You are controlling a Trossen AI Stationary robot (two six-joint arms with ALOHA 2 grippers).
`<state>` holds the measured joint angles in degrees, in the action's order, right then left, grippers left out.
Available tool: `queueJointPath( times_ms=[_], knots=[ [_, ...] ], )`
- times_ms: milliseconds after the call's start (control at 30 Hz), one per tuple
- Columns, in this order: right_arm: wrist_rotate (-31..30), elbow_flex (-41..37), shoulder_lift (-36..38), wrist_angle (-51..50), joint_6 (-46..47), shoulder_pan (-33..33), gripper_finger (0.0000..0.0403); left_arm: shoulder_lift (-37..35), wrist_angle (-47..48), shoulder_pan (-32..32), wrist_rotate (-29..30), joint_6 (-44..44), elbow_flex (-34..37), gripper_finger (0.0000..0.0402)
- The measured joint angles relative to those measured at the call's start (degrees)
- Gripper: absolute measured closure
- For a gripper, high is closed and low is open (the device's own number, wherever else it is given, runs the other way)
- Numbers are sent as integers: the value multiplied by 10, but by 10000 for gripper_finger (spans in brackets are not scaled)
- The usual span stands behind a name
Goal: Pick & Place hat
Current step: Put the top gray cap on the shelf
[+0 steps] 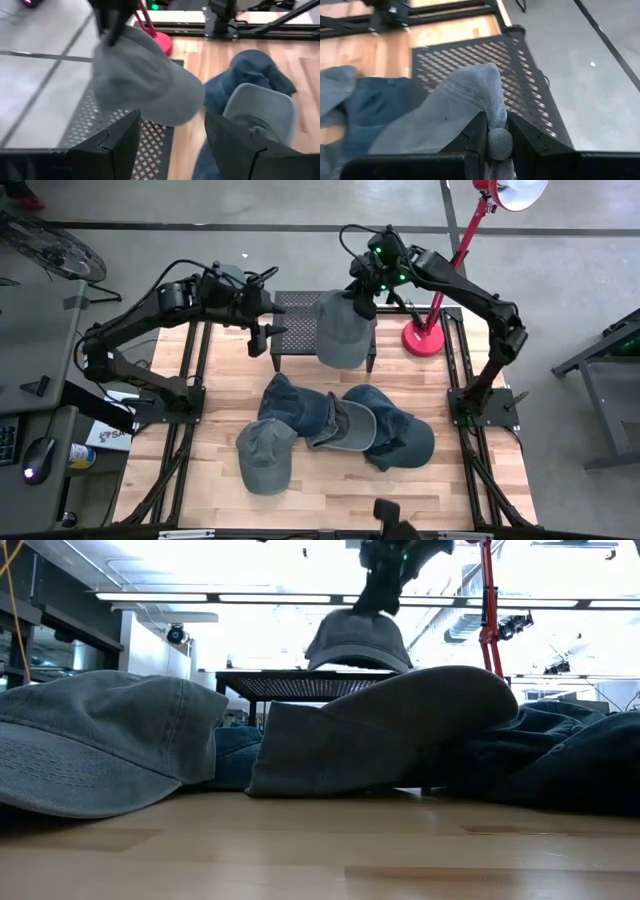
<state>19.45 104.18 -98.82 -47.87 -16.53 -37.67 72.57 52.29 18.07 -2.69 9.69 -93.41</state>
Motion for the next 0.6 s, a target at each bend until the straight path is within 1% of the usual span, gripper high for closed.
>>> queueJointPath(
  times_ms=[200,267,400,600],
  knots=[
    [5,0,-30,23,-39,-32,351,-34,-79,37,-101,-13,91,186],
    [6,0,-37,31,-54,-41,351,-42,-95,45,-123,-16,115,186],
    [19,0,-50,40,-86,-59,351,-44,-109,49,-145,-26,141,186],
    [43,0,-59,47,-128,-81,351,-45,-108,48,-162,-28,152,186]
  ],
)
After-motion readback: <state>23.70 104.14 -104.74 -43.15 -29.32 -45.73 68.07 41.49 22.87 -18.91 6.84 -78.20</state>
